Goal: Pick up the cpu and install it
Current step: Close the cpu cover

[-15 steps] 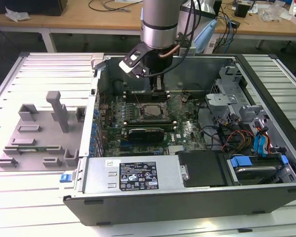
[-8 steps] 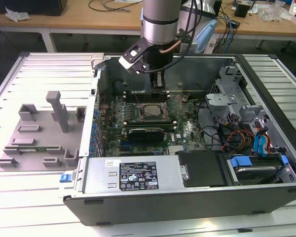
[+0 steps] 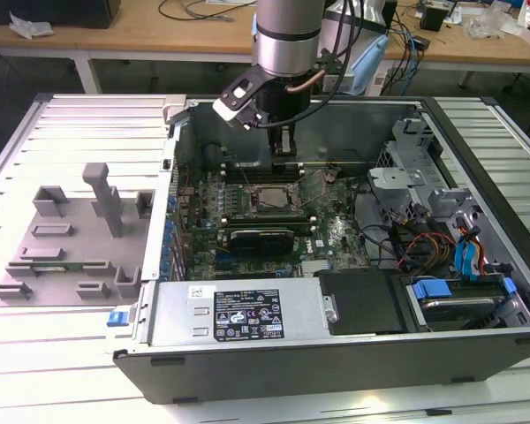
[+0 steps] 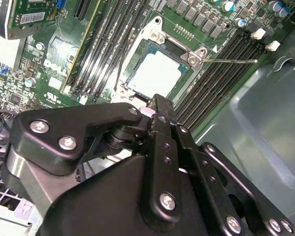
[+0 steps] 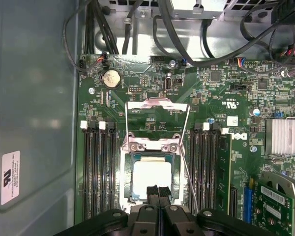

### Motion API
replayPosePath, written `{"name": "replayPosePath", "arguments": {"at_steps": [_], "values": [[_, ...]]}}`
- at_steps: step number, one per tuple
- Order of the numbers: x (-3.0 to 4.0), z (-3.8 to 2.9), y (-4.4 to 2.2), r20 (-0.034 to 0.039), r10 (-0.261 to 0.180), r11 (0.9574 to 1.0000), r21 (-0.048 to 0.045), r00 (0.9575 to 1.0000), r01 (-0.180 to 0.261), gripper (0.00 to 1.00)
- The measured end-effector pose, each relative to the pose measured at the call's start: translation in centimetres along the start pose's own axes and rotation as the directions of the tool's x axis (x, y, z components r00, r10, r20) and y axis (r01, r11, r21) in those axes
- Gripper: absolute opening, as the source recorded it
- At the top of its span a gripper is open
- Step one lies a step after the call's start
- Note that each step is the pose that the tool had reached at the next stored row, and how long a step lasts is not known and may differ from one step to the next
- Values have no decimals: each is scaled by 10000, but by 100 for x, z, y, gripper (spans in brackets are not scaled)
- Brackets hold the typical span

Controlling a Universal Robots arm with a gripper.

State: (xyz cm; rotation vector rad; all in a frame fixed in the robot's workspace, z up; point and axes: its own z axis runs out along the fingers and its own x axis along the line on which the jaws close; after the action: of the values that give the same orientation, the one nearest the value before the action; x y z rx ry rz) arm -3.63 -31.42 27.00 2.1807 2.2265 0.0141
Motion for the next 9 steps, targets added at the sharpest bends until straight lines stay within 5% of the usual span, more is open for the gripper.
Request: {"name": "replayPosePath", "arguments": {"at_steps": [9], "values": [[-1, 2, 48, -1, 1, 10000, 0, 10000, -1, 11]]}}
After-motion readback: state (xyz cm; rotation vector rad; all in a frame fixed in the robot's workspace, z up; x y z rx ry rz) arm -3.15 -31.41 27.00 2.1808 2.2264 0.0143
